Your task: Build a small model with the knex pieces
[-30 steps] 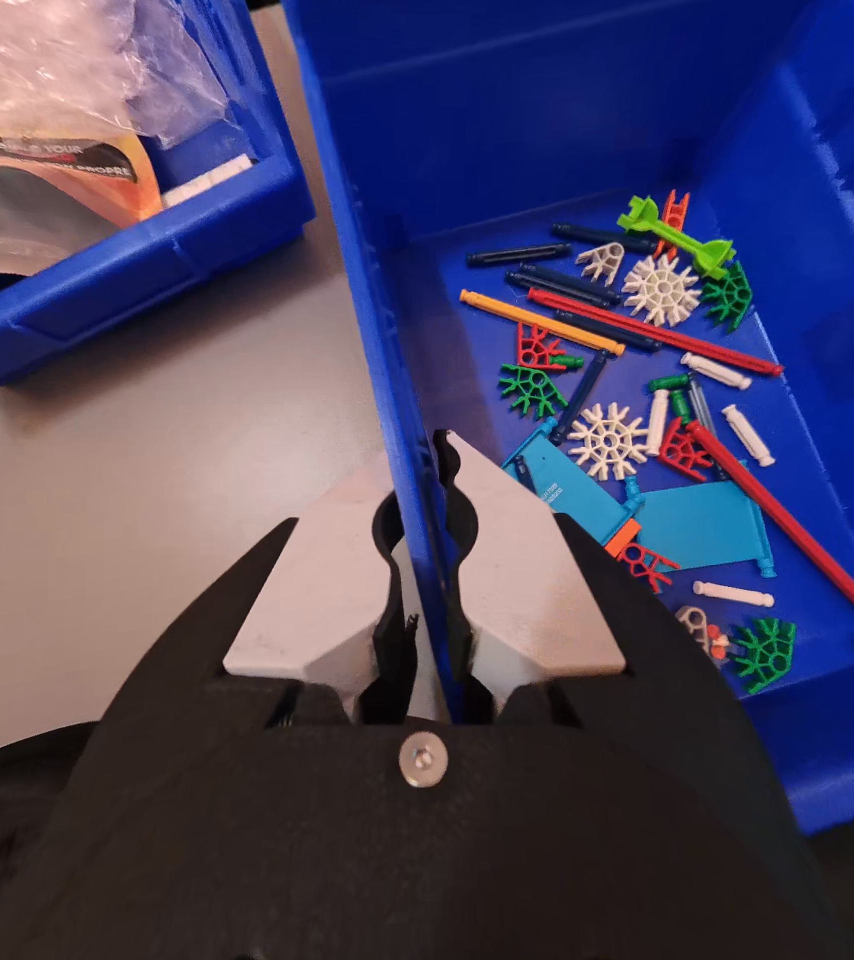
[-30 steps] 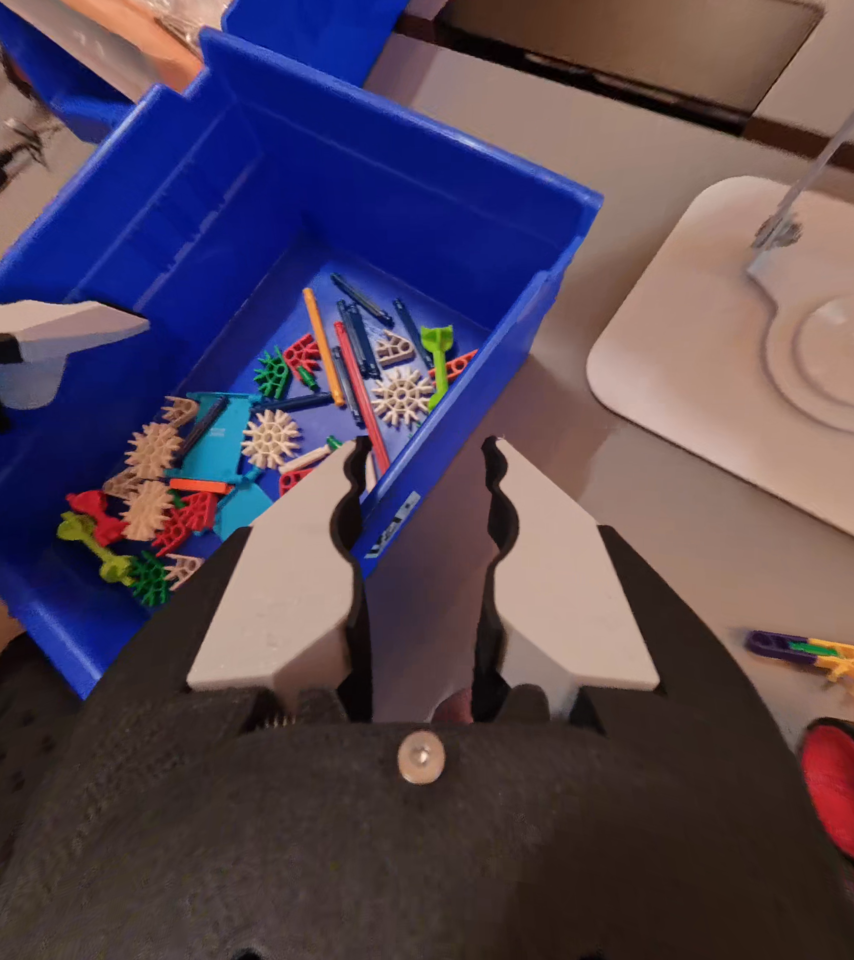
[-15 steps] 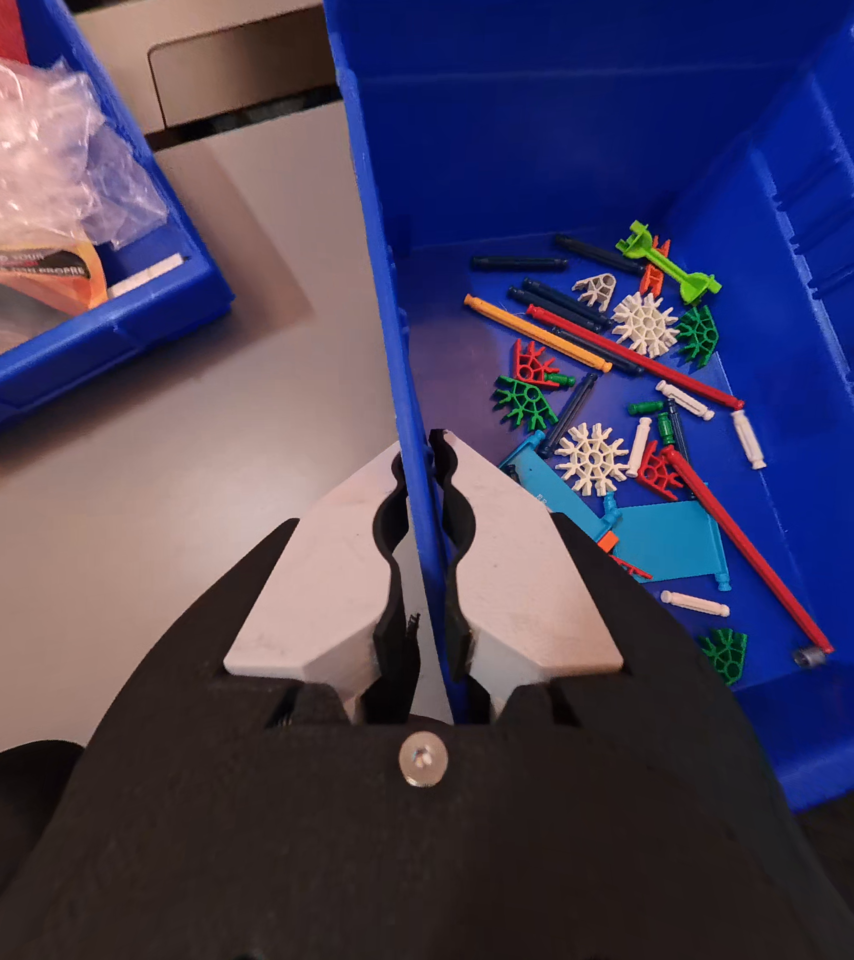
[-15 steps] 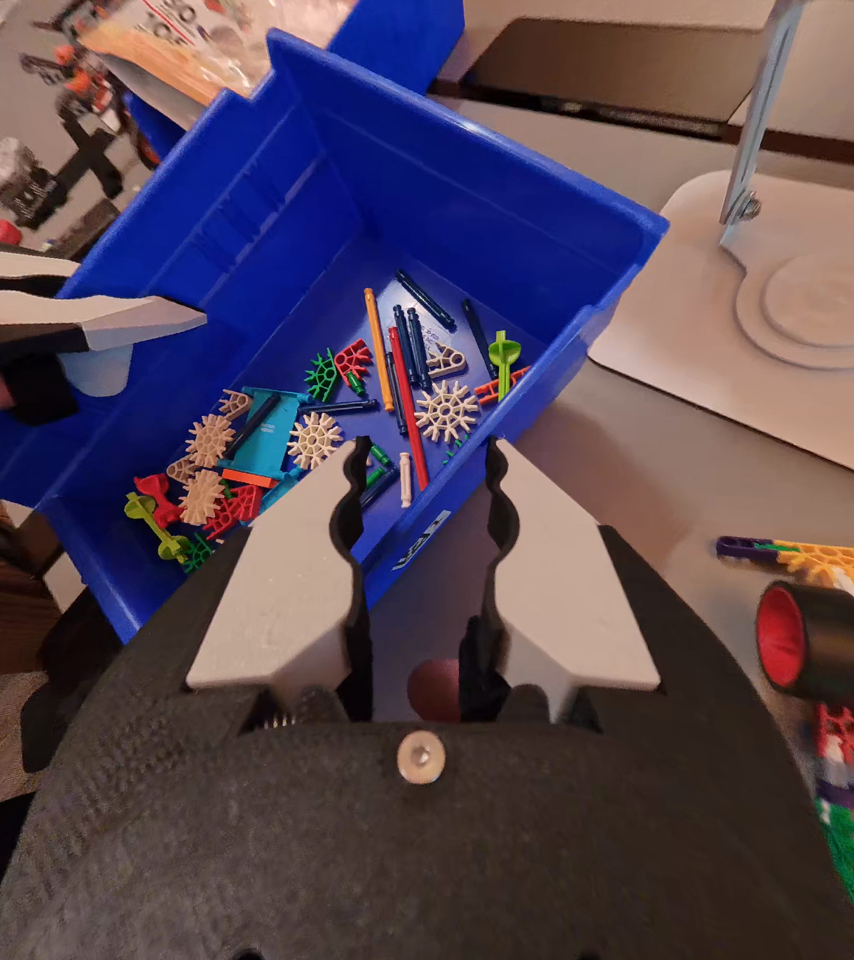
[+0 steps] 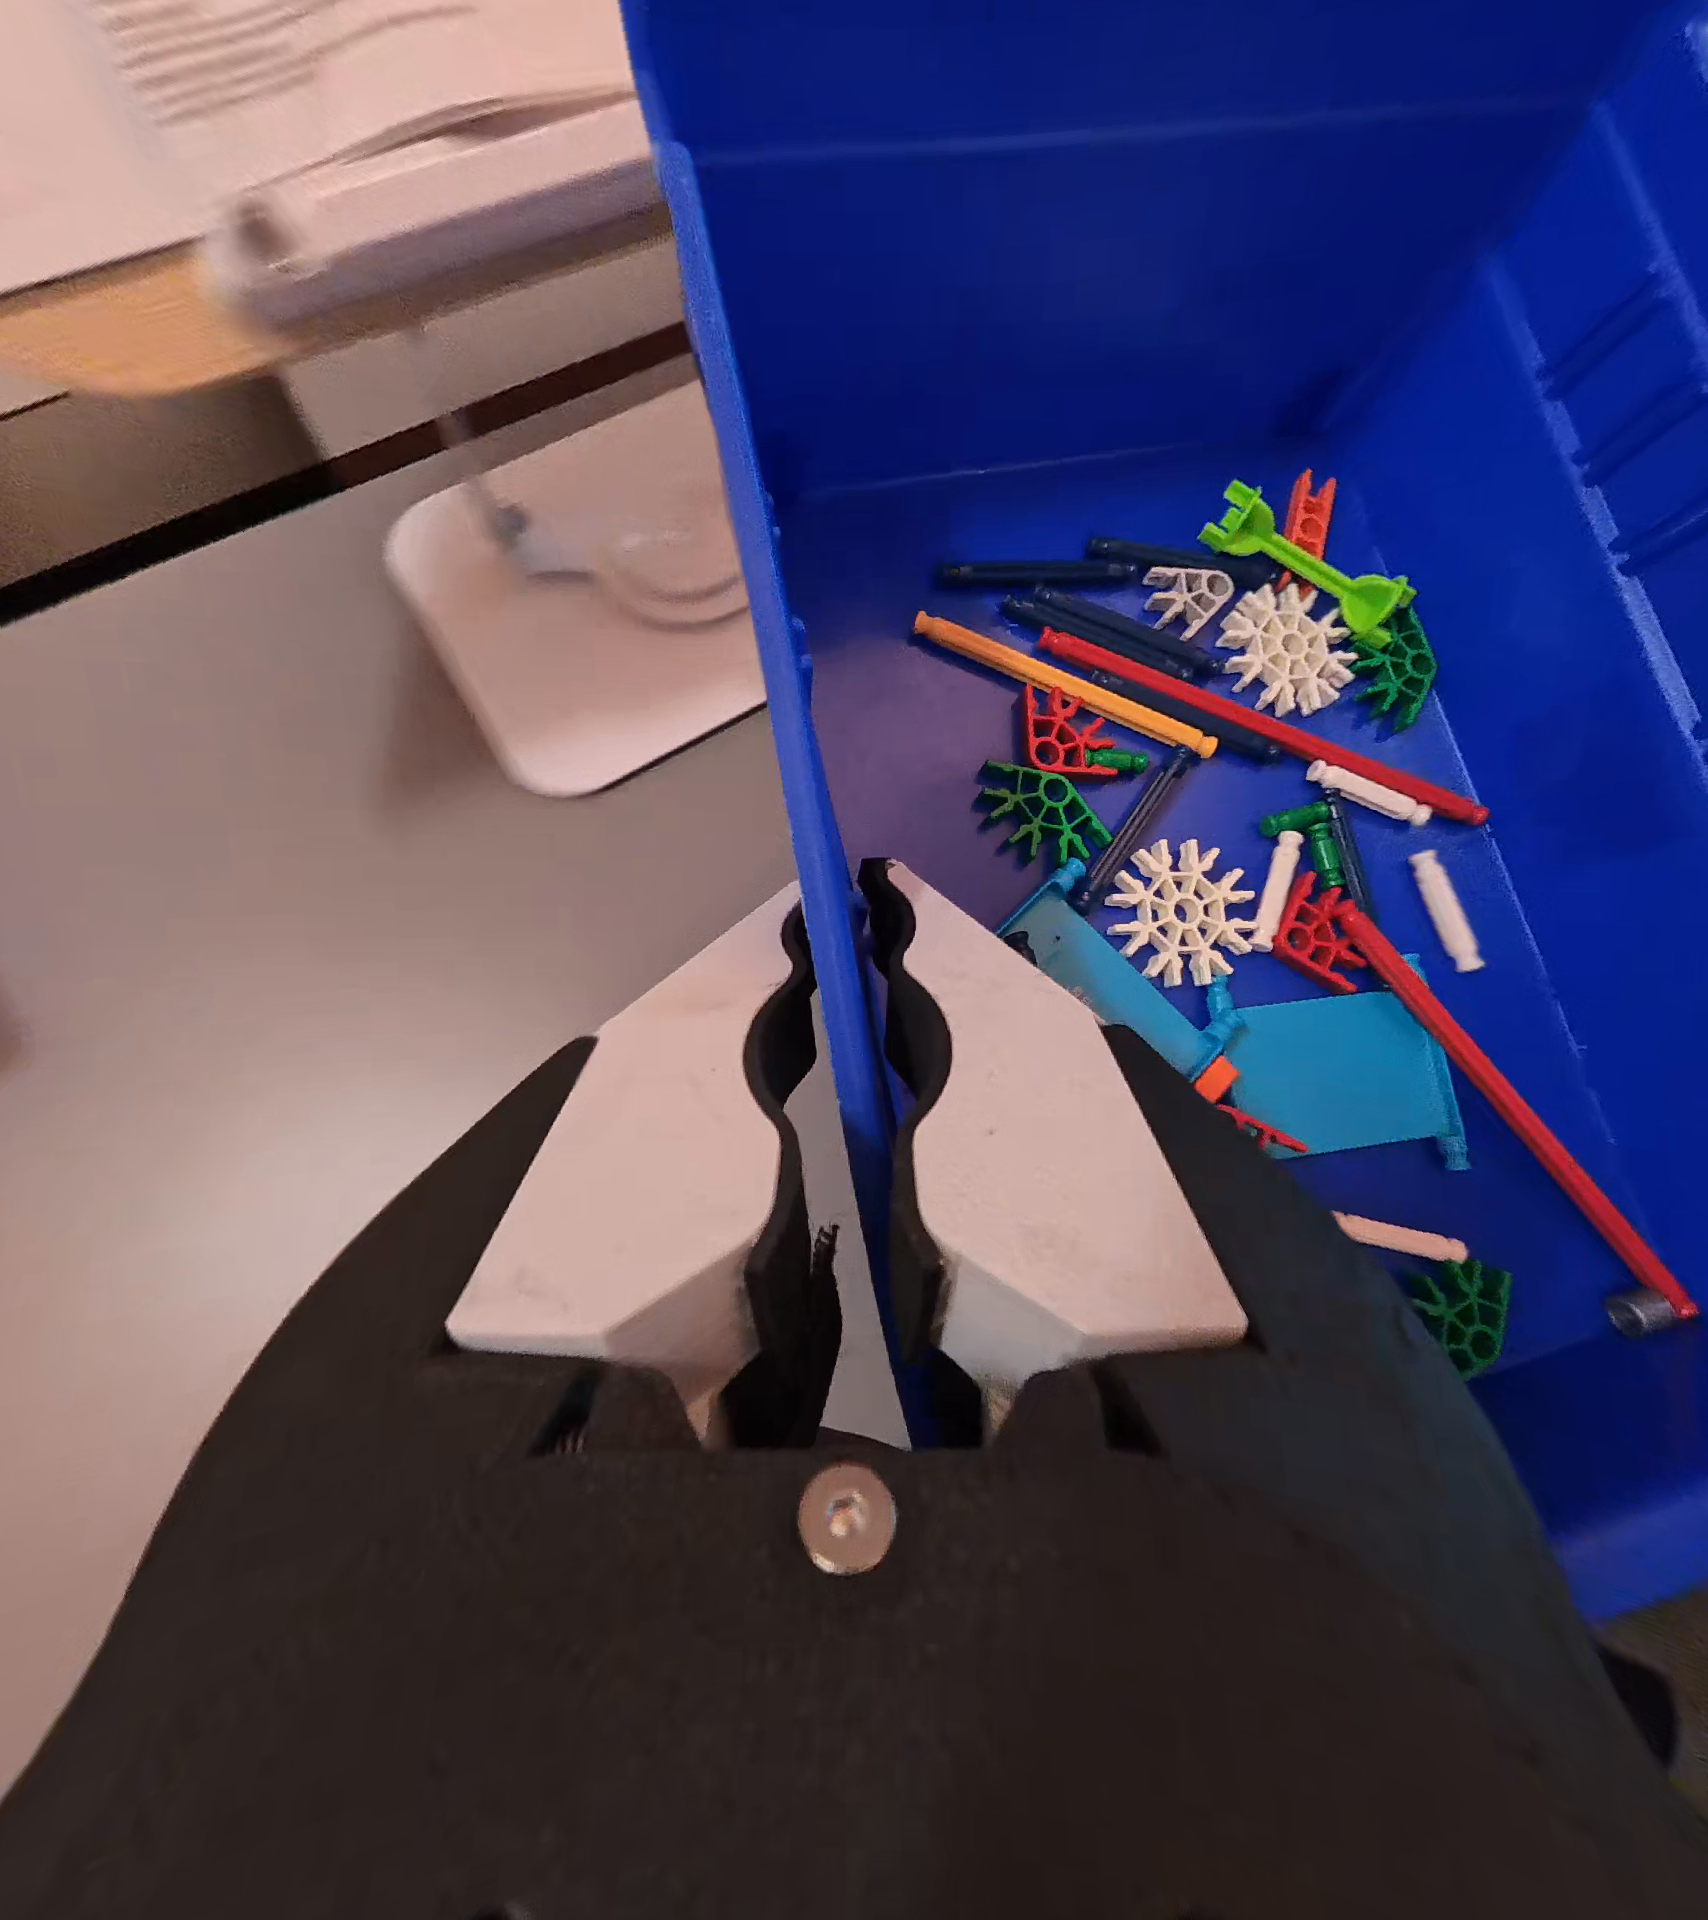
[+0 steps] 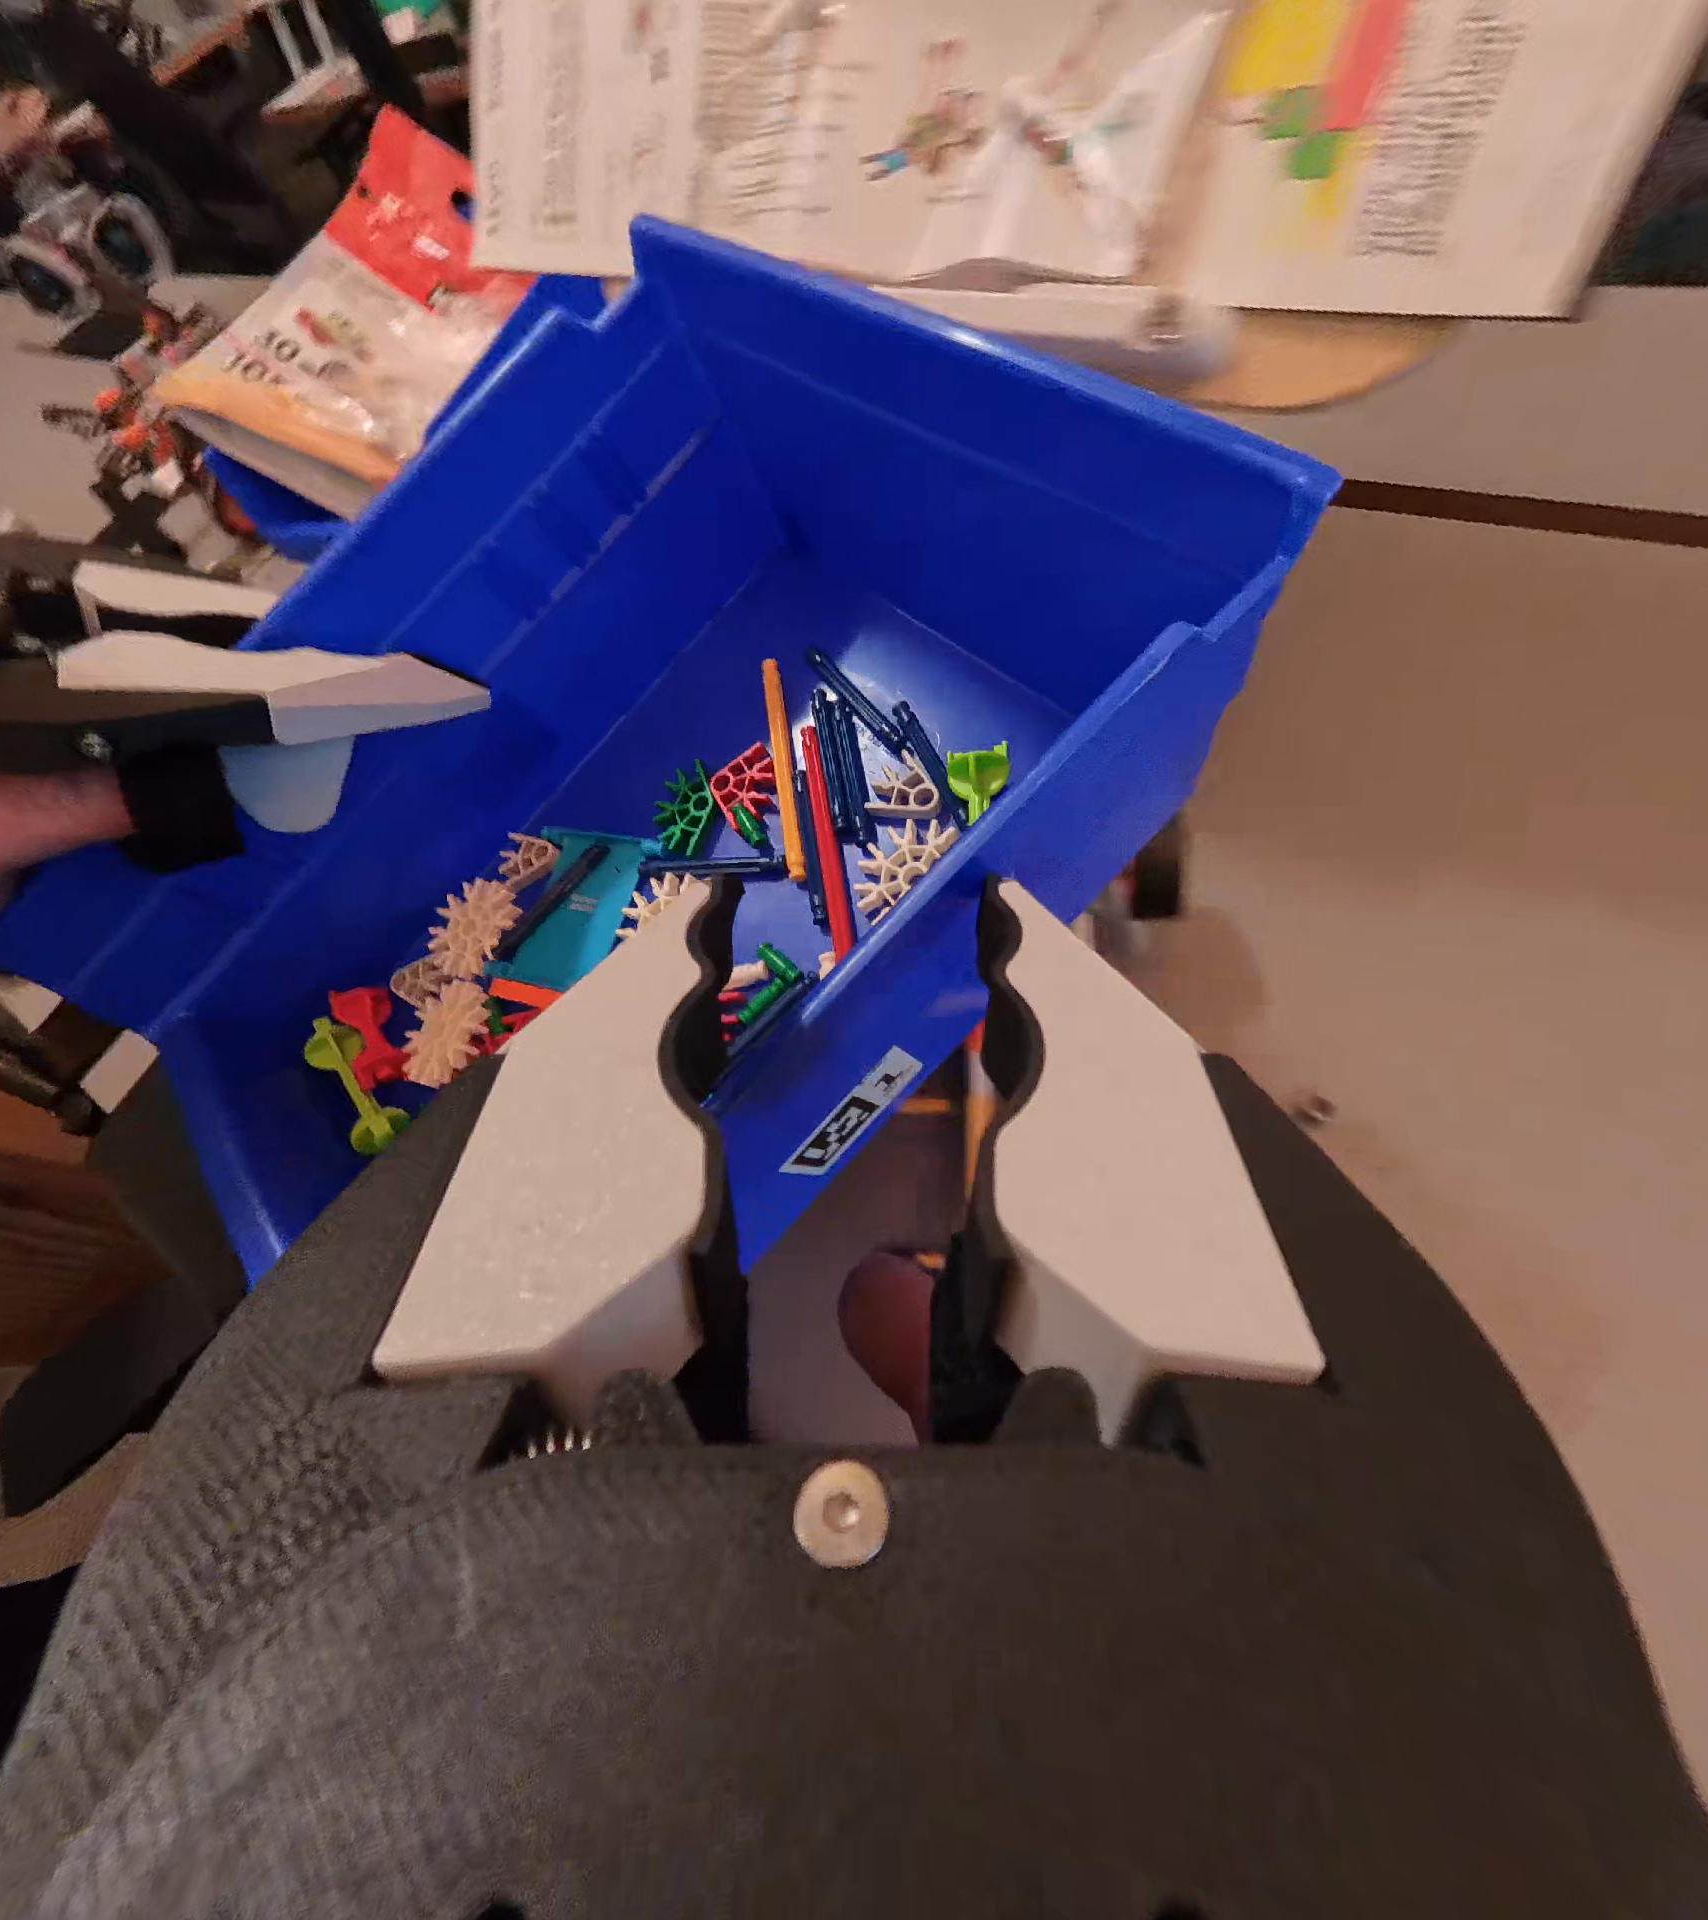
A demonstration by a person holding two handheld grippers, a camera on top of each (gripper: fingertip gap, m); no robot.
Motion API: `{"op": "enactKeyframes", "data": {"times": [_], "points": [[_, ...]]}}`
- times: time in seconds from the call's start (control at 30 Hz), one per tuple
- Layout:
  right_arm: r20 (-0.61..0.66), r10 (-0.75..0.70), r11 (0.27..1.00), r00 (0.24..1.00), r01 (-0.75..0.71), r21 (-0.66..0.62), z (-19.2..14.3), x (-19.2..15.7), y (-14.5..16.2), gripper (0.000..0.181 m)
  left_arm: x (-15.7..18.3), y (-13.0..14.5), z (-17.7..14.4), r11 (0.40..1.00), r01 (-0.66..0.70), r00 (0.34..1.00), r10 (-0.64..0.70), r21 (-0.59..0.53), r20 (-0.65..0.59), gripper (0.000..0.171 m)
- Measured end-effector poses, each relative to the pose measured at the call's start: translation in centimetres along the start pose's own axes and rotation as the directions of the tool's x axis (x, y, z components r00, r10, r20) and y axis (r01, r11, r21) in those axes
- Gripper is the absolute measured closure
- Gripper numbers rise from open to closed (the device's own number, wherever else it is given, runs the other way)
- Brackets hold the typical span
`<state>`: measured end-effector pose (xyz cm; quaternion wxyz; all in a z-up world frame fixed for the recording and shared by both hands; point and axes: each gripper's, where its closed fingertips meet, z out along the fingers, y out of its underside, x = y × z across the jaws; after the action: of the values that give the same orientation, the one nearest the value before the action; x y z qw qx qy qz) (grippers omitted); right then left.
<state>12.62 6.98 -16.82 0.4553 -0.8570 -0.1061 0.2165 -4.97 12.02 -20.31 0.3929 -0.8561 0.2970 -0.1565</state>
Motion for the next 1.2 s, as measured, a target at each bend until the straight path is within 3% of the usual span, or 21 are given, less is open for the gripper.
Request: {"op": "enactKeyframes", "data": {"times": [0.13,0.3,0.47,0.73,0.93,1.1,1.17,1.2], "points": [[-0.100,0.082,0.996,0.992,-0.084,-0.013,-4.9,8.6,1.0,0.139,7.7,-3.3,5.7,0.999,-0.039,0.997,0.038,-0.006,-0.065,0.167],[-0.162,0.193,0.981,0.968,-0.184,0.067,-11.1,18.1,0.9,0.141,17.1,-7.2,12.9,0.998,-0.061,0.985,0.058,-0.016,-0.163,0.166],[-0.228,0.234,0.972,0.945,-0.231,0.042,-13.2,26.5,1.5,0.144,22.9,-10.2,19.1,0.996,-0.082,0.977,0.077,-0.017,-0.198,0.166],[-0.128,0.332,0.943,0.935,-0.326,0.064,-10.0,34.9,0.1,0.148,24.9,-10.9,27.0,0.998,0.031,0.978,-0.042,-0.056,-0.204,0.163],[-0.108,0.371,0.929,0.923,-0.366,0.063,-7.3,37.9,1.0,0.159,24.7,-10.5,28.7,0.996,0.050,0.986,-0.061,-0.069,-0.155,0.154],[-0.143,0.379,0.926,0.915,-0.376,0.046,-6.3,39.1,2.6,0.168,25.8,-9.5,28.8,0.991,0.048,0.971,-0.075,-0.123,-0.226,0.124],[-0.152,0.390,0.920,0.908,-0.376,0.113,-6.8,39.7,2.0,0.160,25.7,-9.0,28.6,0.989,0.015,0.969,-0.051,-0.148,-0.241,0.115],[-0.177,0.402,0.914,0.898,-0.381,0.142,-7.3,40.2,1.9,0.150,25.7,-8.9,28.4,0.986,0.004,0.965,-0.047,-0.164,-0.258,0.101]]}}
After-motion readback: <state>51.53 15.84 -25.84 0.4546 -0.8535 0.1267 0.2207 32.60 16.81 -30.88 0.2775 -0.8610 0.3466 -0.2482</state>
